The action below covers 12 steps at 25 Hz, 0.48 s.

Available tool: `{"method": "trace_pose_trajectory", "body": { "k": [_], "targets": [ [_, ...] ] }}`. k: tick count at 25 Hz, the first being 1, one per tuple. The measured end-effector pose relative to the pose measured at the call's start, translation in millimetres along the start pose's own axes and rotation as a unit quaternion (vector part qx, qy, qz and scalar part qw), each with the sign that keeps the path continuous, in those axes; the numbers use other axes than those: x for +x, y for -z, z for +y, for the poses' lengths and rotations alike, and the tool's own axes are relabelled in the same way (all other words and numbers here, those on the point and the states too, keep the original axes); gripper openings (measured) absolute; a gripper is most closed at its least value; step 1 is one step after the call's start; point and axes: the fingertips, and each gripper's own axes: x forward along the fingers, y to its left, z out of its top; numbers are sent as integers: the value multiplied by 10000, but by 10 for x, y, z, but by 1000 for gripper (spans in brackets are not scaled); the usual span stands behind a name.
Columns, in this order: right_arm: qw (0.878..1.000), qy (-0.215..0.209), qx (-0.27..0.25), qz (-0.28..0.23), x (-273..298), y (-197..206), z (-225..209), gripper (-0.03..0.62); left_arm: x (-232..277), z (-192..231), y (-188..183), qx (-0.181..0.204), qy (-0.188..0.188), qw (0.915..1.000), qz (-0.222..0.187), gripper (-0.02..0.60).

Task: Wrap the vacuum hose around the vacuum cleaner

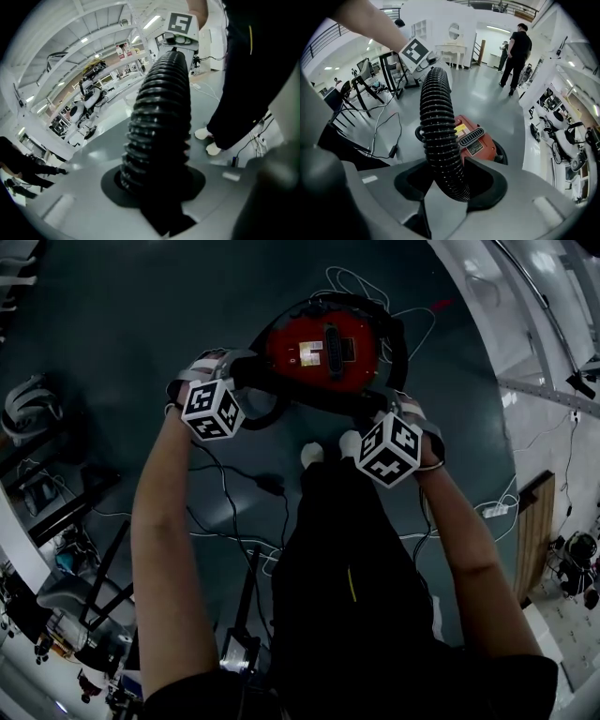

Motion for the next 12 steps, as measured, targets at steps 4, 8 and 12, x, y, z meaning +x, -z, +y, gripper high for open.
{"method": "trace_pose_trajectory", "body": {
  "k": [4, 8, 12],
  "targets": [
    [10000, -19, -63, 54, 80, 39, 14, 195, 128, -169, 55, -450, 491, 9977, -94, 232],
    [10000, -18, -57, 19, 147, -1, 20, 195, 183, -255, 165, -738, 837, 9938, -9, 290],
    [9999, -17, -130, -2, 194, -36, 58, 198, 175, -309, 272, -969, 1010, 9901, 79, 409]
  ]
}}
